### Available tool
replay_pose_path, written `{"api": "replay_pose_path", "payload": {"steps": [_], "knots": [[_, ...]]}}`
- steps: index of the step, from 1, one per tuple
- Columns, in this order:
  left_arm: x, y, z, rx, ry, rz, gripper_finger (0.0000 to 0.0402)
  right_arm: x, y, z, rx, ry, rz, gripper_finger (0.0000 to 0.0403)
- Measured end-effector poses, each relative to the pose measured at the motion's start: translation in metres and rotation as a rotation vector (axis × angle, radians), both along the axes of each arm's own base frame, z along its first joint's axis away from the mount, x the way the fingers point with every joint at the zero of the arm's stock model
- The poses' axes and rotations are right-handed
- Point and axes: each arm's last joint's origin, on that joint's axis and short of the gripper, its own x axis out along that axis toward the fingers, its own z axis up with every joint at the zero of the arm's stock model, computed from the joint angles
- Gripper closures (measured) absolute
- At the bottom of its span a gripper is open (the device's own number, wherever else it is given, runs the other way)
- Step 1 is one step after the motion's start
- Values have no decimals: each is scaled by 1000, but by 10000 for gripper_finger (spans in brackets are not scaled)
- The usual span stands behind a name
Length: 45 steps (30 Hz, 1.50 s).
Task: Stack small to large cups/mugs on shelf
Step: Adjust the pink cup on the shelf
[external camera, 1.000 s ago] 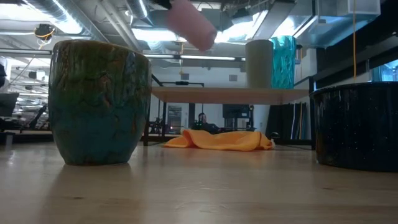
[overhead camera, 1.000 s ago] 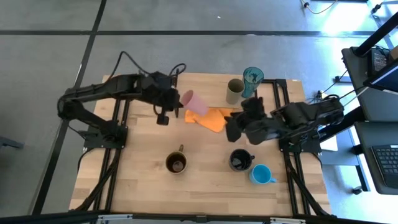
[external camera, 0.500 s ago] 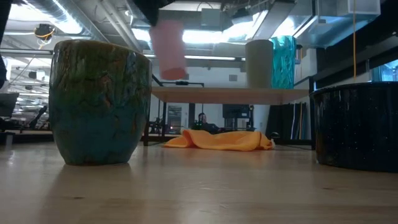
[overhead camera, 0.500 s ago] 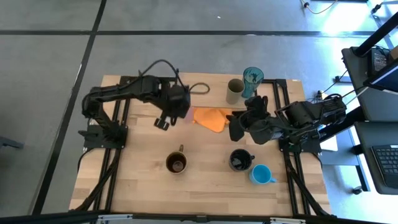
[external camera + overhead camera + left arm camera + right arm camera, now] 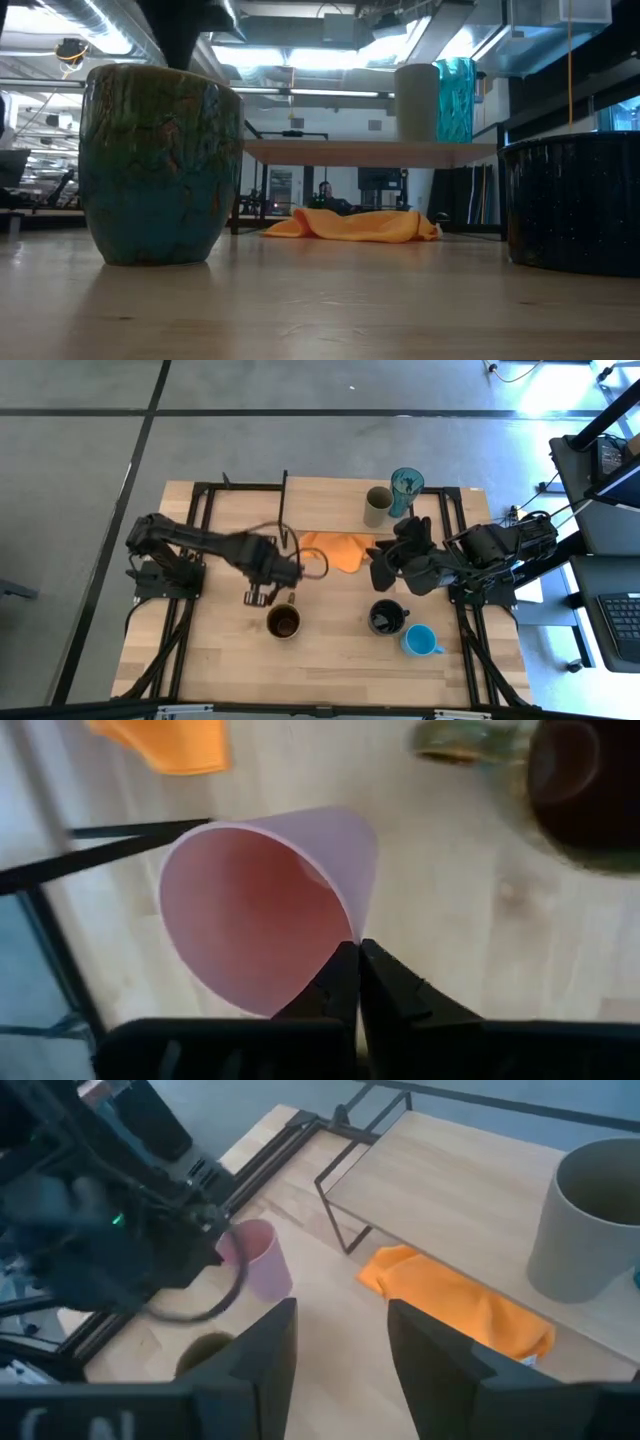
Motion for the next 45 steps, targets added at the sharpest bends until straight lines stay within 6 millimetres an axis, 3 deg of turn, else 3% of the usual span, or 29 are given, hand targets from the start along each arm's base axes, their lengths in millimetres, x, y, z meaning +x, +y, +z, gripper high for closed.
{"api": "replay_pose_path", "payload": {"steps": [6,11,15,23,32,45], "knots": [[-4,-36,-5,-27,-81,62,401,0,1,-1,-3,32,50,244],[-7,-51,-5,-31,-117,90,401,-1,3,-1,-1,33,61,244],[-8,-52,-9,-26,-115,92,401,-2,8,-1,0,33,79,244],[-14,-55,-41,-54,-20,95,401,-5,14,-1,3,19,84,244],[-5,-61,-42,-120,-109,95,401,-6,14,-1,-9,25,89,244],[-2,-58,-45,-143,-92,102,401,-6,14,-1,-15,30,94,244]]}}
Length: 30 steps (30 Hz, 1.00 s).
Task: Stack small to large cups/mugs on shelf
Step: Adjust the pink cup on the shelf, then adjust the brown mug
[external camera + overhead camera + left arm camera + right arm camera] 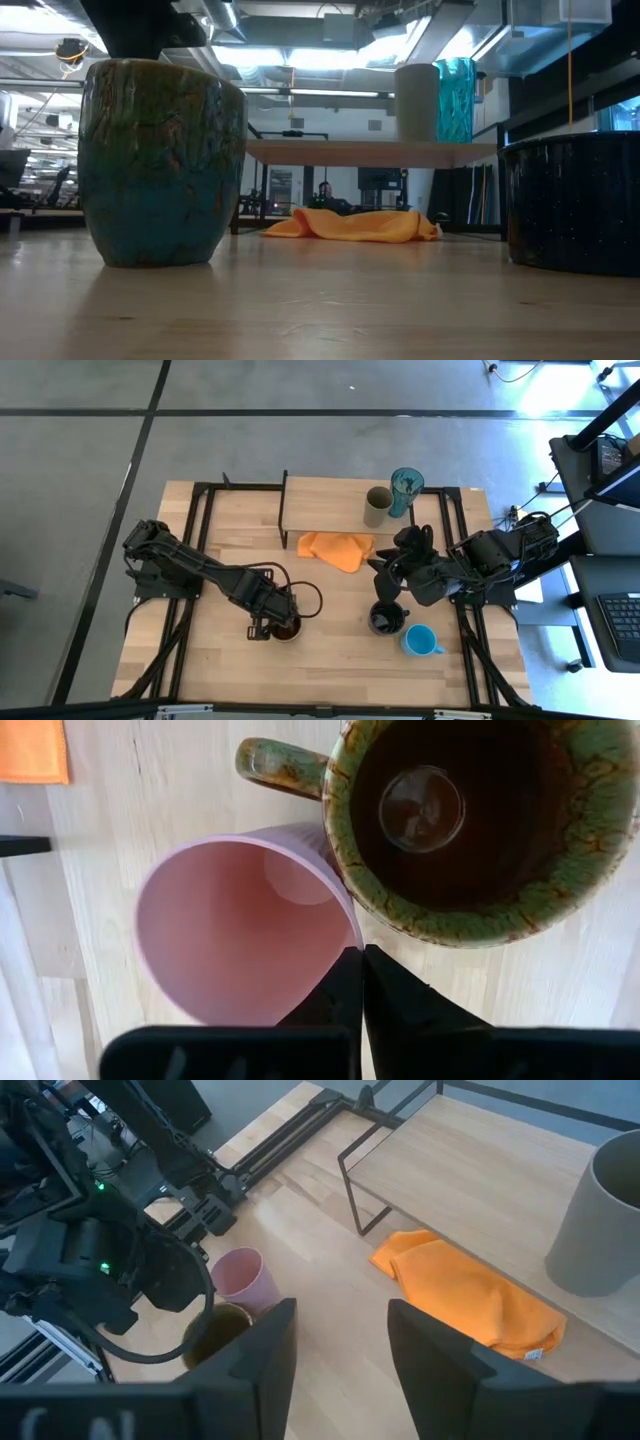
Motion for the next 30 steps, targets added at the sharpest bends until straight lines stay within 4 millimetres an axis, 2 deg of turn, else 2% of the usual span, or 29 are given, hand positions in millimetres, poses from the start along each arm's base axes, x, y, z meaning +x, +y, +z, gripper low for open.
{"api": "replay_pose_path", "payload": {"steps": [7,21,30], "knots": [[4,-1,-5,11,3,-15,397,0,0,0,1,0,0,244],[5,0,-5,51,-19,-15,337,0,0,0,9,5,8,244],[6,3,-4,74,-28,-3,338,-2,0,-2,5,24,4,244]]}}
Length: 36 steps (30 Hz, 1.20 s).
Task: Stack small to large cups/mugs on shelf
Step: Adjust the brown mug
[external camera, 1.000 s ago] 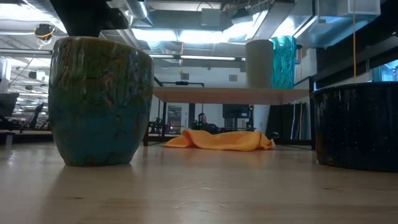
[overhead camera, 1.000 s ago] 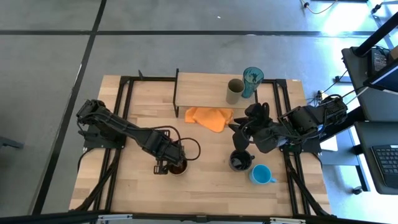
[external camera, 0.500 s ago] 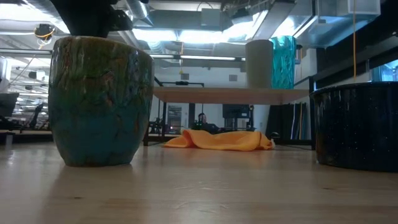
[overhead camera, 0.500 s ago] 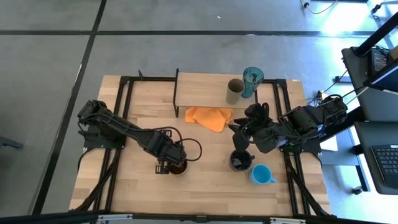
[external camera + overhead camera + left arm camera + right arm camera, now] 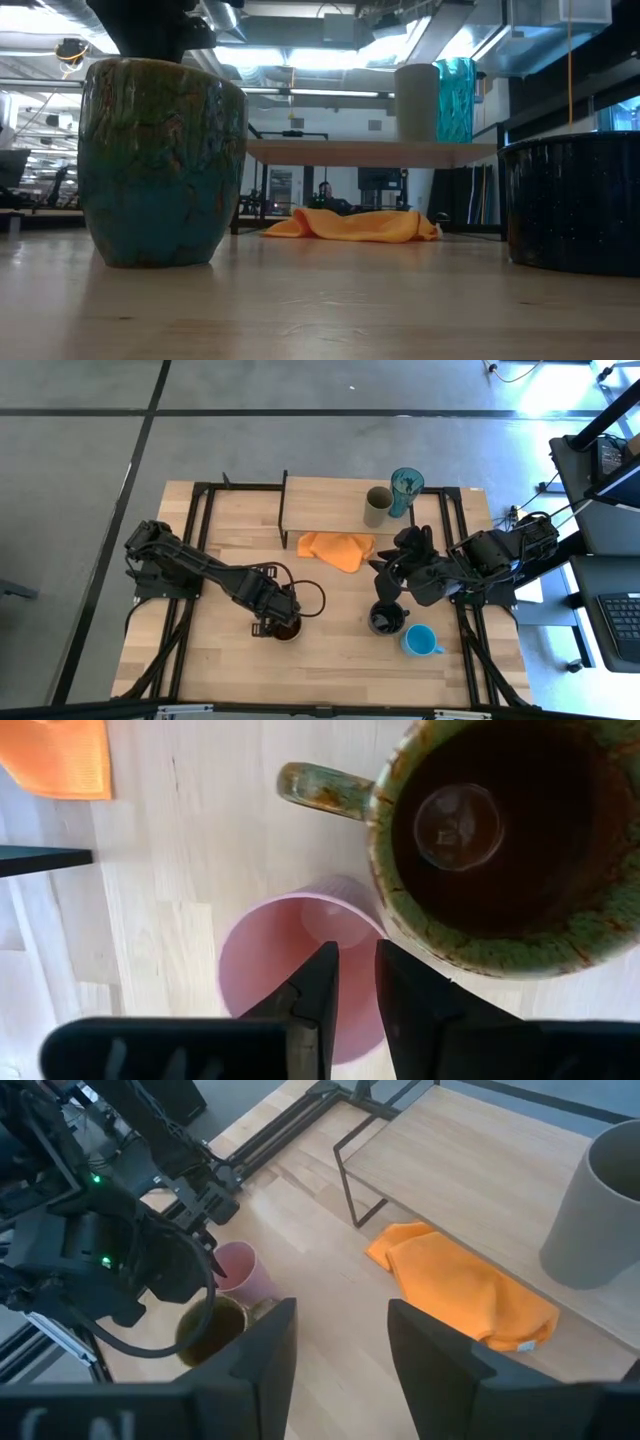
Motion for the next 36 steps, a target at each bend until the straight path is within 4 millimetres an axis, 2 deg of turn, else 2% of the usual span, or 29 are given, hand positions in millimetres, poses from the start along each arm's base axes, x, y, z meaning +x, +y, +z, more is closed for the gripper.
{"api": "replay_pose_path", "payload": {"steps": [14,24,29,36], "knots": [[3,-4,1,-54,-37,-42,339,-3,5,-1,9,8,16,244],[2,-8,2,-54,-38,-67,339,-8,16,-1,25,18,74,244],[-2,-18,4,-10,-55,-101,339,-10,22,-1,35,18,116,244],[-6,-41,23,37,-155,-213,339,-5,37,4,50,-47,219,244]]}}
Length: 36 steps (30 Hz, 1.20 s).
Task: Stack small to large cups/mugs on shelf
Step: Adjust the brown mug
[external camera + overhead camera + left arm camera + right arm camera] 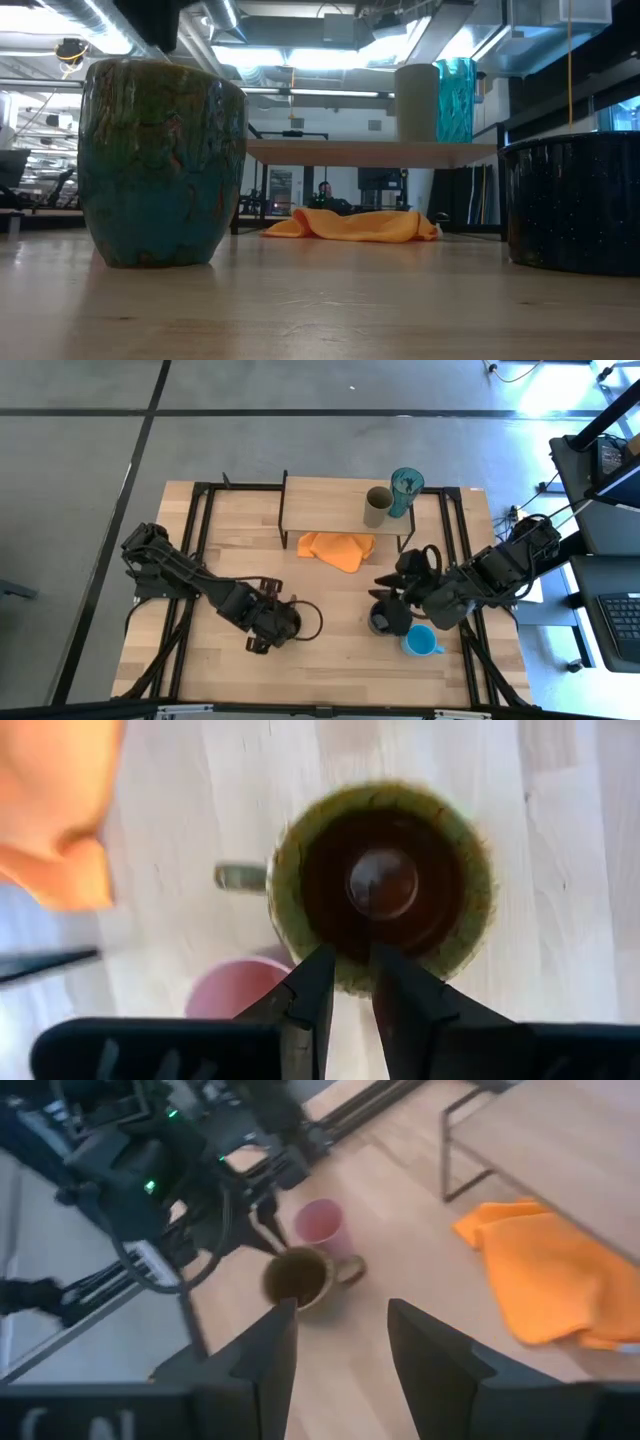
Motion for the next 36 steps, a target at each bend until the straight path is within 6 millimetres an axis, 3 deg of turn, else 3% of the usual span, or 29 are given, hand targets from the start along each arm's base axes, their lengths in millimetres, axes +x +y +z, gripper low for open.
{"api": "replay_pose_path", "payload": {"steps": [12,21,26,31,36], "knots": [[-10,-19,3,23,-12,-102,339,23,35,-24,106,22,-7,244],[-30,-47,3,-92,-77,198,339,50,67,-65,230,77,-130,244],[-52,-70,3,-123,-150,332,339,85,77,-84,344,63,-102,244],[-76,-90,4,-125,-216,344,339,127,79,-109,307,42,48,247],[-94,-101,4,-134,-232,358,339,144,66,-127,259,132,117,253]]}}
